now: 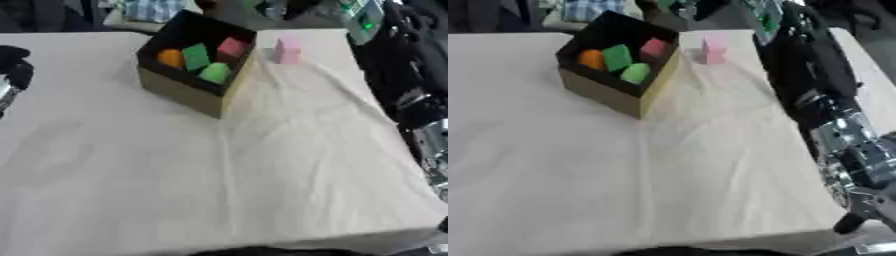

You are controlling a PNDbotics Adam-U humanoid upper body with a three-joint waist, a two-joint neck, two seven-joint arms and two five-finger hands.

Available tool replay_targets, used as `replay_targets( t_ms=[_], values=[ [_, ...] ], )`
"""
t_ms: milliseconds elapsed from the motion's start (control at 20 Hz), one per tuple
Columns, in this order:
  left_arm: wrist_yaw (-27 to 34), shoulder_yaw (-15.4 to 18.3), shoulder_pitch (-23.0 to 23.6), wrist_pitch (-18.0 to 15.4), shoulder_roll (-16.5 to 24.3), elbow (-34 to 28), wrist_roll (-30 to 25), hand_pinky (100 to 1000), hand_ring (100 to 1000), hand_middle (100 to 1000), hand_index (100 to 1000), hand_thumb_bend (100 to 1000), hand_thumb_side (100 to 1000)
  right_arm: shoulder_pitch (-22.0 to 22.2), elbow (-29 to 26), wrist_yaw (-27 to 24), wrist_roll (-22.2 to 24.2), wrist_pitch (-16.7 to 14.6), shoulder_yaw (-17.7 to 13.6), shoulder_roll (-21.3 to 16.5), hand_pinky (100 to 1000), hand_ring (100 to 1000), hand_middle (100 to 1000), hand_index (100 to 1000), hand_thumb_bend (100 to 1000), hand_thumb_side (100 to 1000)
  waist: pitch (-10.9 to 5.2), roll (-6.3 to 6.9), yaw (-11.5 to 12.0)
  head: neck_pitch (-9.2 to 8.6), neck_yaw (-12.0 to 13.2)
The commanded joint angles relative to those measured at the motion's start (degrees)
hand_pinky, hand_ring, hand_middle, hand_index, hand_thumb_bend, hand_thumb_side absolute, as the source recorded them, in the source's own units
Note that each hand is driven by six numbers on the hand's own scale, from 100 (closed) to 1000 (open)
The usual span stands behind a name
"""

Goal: Pick up objects on the table and place them in the box.

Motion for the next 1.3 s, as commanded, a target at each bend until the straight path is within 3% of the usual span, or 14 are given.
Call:
replay_targets(
  t_ms=[50, 200, 250, 300, 600, 900, 1100, 1300],
  values=[
    [0.41, -0.08, -1.17, -0.07, 0.63, -1.0, -0.39, 832, 680, 600, 784, 350, 687, -1.6, 1.14, 3.32, -0.32, -0.47, 0.13, 1.7, 733, 754, 686, 748, 100, 100, -1.12, 0.07, 0.3, 0.28, -0.79],
    [0.47, -0.21, -1.25, -0.1, 0.39, -0.95, -0.52, 832, 680, 601, 784, 350, 688, -1.29, 1.77, 5.85, -1.05, -1.28, 0.72, 3.48, 744, 779, 766, 873, 100, 100, -1.08, 0.24, 0.62, 0.28, -1.19],
    [0.48, -0.25, -1.28, -0.11, 0.33, -0.94, -0.57, 832, 680, 601, 784, 350, 688, -1.2, 1.71, 6.84, -1.42, -1.51, 0.93, 3.89, 747, 786, 783, 899, 143, 100, -1.07, 0.28, 0.72, 0.28, -1.28],
    [0.5, -0.28, -1.3, -0.12, 0.28, -0.94, -0.61, 832, 680, 601, 784, 350, 688, -1.13, 1.53, 7.83, -1.95, -1.74, 1.1, 4.21, 758, 807, 841, 967, 321, 158, -1.07, 0.31, 0.8, 0.28, -1.37],
    [0.5, -0.3, -1.29, -0.11, 0.23, -0.85, -0.64, 833, 681, 601, 784, 349, 688, -1.01, -0.13, 12.31, -7.49, -2.28, 1.89, 4.93, 780, 832, 924, 1000, 559, 361, -1.09, 0.25, 0.79, 0.28, -1.54],
    [0.48, -0.27, -1.27, -0.12, 0.23, -0.86, -0.69, 833, 681, 601, 784, 348, 688, -1.04, -0.64, 12.97, -12.01, -0.07, 1.06, 4.28, 780, 837, 931, 1000, 543, 406, -1.12, 0.16, 0.78, 0.28, -1.53],
    [0.46, -0.17, -1.12, -0.08, 0.34, -0.82, -0.61, 833, 681, 600, 783, 347, 690, -1.18, 0.16, 8.43, -14.51, 5.29, -2.11, 2.13, 767, 823, 909, 1000, 478, 412, -1.1, -0.03, 0.77, 0.27, -1.13],
    [0.44, -0.12, -1.08, -0.05, 0.4, -0.83, -0.57, 833, 681, 600, 783, 346, 690, -1.47, 2.34, 1.02, -17.38, 12.6, -5.98, -0.92, 750, 802, 877, 978, 412, 419, -1.02, -0.27, 0.93, 0.12, -0.56]
  ],
)
